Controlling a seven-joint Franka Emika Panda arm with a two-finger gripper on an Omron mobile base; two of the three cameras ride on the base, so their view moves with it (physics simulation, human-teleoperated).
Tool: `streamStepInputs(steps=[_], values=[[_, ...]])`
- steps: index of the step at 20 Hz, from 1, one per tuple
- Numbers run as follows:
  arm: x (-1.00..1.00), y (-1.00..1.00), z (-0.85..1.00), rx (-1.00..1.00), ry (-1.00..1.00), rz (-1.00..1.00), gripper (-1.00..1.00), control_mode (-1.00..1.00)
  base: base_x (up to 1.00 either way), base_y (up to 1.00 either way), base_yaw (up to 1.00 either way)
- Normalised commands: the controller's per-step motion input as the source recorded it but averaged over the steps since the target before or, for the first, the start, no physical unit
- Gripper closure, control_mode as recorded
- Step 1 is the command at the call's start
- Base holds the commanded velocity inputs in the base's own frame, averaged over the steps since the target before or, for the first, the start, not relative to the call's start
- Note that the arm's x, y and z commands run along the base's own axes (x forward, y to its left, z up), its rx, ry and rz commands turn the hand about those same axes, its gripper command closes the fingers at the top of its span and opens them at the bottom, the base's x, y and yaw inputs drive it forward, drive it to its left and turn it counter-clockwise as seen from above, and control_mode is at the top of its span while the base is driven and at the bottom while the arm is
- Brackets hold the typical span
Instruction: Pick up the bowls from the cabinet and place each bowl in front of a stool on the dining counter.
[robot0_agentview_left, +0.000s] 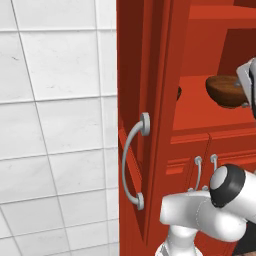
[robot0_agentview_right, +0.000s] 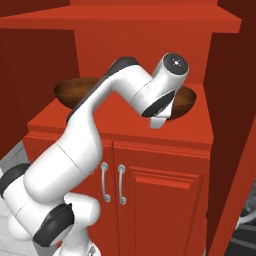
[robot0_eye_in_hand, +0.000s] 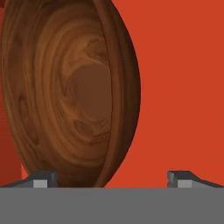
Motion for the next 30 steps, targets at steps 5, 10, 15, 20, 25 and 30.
streamStepInputs(steps=[5,10,15,20,25,30], values=[[0.33,0.00,0.00,0.00,0.00,-0.02,-1.00,-1.00,0.00,0.00,0.00],[0.23,0.00,-0.04,0.00,0.00,-0.03,-1.00,-1.00,0.00,0.00,0.00],[0.00,0.00,-0.26,0.00,0.00,-0.04,-1.00,-1.00,0.00,0.00,0.00],[-0.02,0.00,-0.42,0.00,0.00,-0.03,-1.00,-1.00,0.00,0.00,0.00],[-0.02,0.00,-0.28,0.00,0.00,-0.01,-1.00,-1.00,0.00,0.00,0.00],[0.00,0.00,0.00,0.00,0.00,0.00,-1.00,-1.00,0.00,0.00,0.00]])
